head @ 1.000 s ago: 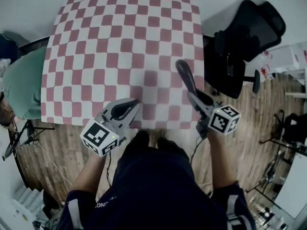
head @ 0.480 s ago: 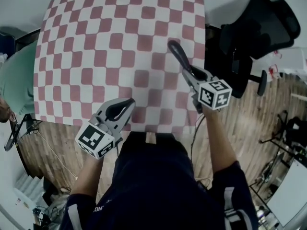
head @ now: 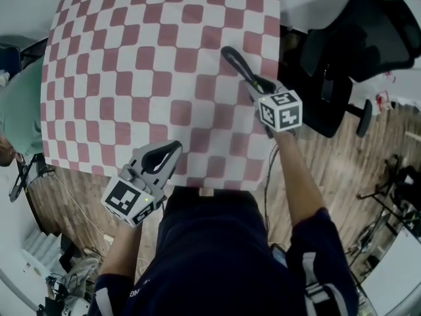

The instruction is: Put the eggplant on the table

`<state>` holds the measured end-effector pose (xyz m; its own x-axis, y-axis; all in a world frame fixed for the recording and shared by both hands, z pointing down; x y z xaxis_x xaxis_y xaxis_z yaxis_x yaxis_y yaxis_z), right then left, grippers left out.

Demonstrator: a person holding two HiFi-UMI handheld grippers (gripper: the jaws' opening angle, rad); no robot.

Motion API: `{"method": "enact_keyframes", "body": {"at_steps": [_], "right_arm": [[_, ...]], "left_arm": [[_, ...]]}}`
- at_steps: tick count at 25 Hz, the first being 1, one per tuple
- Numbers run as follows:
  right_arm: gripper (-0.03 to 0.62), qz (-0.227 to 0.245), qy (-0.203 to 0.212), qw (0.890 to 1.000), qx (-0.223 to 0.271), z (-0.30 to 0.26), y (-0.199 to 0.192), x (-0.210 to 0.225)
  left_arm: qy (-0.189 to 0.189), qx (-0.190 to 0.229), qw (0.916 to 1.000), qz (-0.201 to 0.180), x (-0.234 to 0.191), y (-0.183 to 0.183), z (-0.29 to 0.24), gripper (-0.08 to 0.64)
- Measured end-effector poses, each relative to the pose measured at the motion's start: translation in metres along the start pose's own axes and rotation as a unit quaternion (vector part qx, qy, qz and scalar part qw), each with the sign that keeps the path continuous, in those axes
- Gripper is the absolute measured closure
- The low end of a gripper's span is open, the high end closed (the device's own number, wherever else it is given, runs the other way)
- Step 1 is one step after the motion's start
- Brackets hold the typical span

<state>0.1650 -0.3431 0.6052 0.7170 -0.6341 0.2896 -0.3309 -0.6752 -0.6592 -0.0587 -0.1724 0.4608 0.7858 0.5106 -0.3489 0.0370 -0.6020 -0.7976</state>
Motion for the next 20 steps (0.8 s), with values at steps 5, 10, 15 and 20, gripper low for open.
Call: {"method": "enact_keyframes", "body": {"at_steps": [5, 10, 15, 20], "right_arm": [[0.466, 0.021, -0.001, 0.999, -0.031, -0.018, -0.011, 0.005], [0.463, 0.024, -0.004, 0.999, -0.038, -0.027, -0.019, 0.006], [0.437, 0.021, -0.005, 0.999, -0.038, -0.032, -0.025, 0.005], [0.374, 0.019, -0.008, 0.999, -0.036, -0.030, -0.026, 0.002]], "left_arm": [[0.009, -0.001, 0.9999, 0.009, 0.000, -0.001, -0.004, 0.523], [0.015, -0.003, 0.9998, 0.015, -0.003, -0.004, -0.004, 0.523], [0.012, -0.009, 0.9998, 0.013, -0.005, -0.005, -0.005, 0.523], [0.003, -0.005, 1.0000, 0.005, -0.004, 0.000, -0.004, 0.523]]}}
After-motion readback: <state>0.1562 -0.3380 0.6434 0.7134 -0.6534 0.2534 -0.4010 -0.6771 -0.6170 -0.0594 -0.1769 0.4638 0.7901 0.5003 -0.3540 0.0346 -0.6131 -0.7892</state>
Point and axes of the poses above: the fingertips, and each gripper's own axes: z backward along the fingers, x to its right, y out of its top, the point moved 4 cm from there along z, backward along the fingers, and after that the axes turned 7 degrees about y, right-handed, at the moved point
